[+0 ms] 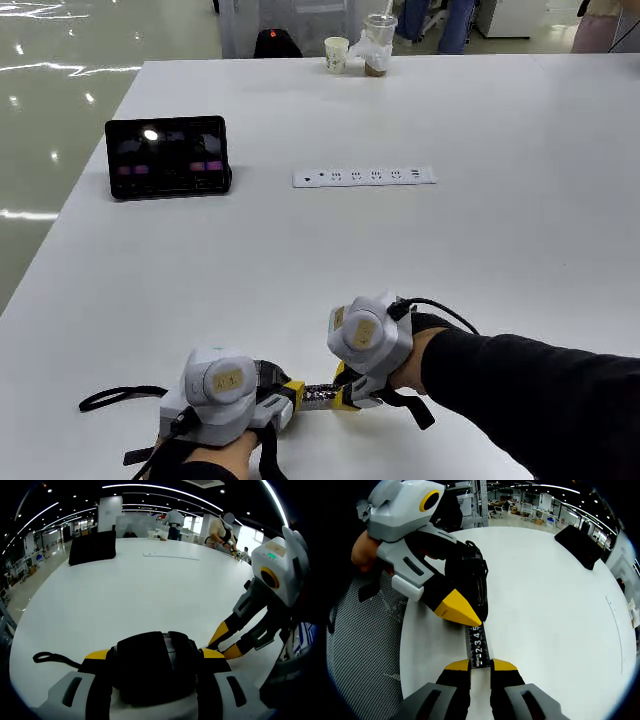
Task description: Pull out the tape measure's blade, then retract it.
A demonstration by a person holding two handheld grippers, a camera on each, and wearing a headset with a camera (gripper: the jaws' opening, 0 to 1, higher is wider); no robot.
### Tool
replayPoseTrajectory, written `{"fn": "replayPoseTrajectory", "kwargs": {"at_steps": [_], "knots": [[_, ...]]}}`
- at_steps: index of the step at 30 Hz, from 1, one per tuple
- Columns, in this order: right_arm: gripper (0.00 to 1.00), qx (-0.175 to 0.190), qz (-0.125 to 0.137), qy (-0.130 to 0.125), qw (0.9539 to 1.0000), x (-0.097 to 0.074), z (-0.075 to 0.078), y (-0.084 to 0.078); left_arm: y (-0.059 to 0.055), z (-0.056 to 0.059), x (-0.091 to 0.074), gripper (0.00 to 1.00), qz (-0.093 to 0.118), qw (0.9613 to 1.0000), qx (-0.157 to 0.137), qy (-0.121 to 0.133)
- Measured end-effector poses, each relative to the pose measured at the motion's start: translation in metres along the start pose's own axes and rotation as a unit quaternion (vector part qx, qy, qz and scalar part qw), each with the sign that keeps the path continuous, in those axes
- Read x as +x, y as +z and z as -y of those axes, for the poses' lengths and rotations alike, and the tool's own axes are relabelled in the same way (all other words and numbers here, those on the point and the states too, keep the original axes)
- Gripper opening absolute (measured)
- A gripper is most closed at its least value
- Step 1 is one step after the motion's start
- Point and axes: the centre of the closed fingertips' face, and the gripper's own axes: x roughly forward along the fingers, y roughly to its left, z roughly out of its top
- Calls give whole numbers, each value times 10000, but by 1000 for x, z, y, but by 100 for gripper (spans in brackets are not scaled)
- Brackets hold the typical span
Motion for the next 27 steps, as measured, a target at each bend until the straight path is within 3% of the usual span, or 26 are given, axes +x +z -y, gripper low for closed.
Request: {"fn": "replayPoseTrajectory", "kwargs": {"at_steps": [27], "knots": [[11, -26, 153, -26, 9999, 5, -2, 11, 0, 0, 0, 64, -6, 10000, -15, -24]]}}
